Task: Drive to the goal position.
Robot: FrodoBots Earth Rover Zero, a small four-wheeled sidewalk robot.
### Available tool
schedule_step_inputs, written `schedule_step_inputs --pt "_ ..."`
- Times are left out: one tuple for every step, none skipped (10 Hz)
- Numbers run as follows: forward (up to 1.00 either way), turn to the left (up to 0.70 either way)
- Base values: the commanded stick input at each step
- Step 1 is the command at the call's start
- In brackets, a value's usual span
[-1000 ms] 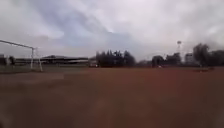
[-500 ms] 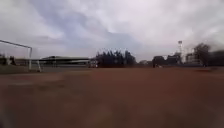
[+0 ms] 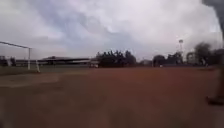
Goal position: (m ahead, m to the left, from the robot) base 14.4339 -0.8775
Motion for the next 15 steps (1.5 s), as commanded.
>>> schedule_step_inputs --pt "0.7 0.0" --pt "0.7 0.0" --pt "0.7 0.0" --pt "0.7 0.0" --pt "0.7 0.0" --pt "0.7 0.0" --pt "0.7 0.0" --pt "0.7 0.0" --pt "0.7 0.0" --pt "0.7 0.0" --pt "0.7 0.0" --pt "0.7 0.0" --pt "0.7 0.0" --pt "0.7 0.0" --pt "0.7 0.0"
